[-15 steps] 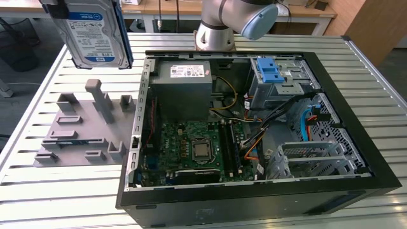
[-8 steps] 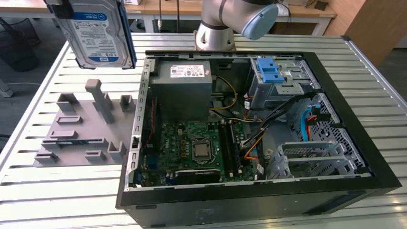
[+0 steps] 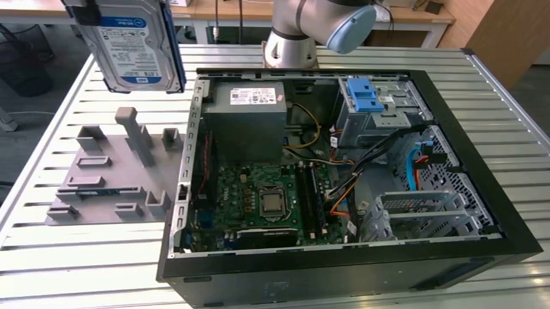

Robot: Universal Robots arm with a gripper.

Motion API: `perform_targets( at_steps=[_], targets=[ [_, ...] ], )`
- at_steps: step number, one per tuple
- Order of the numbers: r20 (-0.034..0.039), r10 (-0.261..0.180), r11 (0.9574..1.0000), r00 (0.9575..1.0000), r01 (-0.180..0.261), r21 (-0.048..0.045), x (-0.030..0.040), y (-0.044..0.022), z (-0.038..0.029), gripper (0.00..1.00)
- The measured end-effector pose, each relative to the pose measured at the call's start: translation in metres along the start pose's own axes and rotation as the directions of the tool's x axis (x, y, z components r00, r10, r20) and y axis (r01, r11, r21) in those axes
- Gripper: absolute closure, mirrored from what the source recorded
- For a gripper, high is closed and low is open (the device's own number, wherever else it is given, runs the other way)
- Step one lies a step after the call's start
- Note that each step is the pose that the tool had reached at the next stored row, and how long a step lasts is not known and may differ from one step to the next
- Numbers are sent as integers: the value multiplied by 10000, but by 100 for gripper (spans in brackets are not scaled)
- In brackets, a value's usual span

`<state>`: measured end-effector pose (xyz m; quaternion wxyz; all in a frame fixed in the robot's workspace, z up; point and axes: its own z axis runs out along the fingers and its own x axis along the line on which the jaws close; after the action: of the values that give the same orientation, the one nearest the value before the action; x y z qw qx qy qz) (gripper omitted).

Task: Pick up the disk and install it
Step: 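Pick up the disk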

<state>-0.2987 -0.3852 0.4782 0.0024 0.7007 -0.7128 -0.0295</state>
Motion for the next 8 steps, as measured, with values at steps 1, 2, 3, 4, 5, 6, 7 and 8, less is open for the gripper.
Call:
perform_targets(
  at_steps=[1, 2, 3, 4, 5, 6, 7, 8],
  targets=[
    [0, 0, 10000, 10000, 0, 0, 0, -3, 0, 63],
    [0, 0, 10000, 10000, 0, 0, 0, -7, 0, 63],
    [0, 0, 10000, 10000, 0, 0, 0, -10, 0, 63],
    [1, 0, 10000, 10000, 0, 1, 0, -13, 0, 63],
    [0, 0, 10000, 10000, 0, 0, 0, -16, 0, 63],
    [0, 0, 10000, 10000, 0, 0, 0, -20, -1, 63],
    [0, -1, 10000, 10000, 1, 0, 0, -24, -1, 63],
    [0, 0, 10000, 10000, 0, 0, 0, -27, -1, 63]
  ],
)
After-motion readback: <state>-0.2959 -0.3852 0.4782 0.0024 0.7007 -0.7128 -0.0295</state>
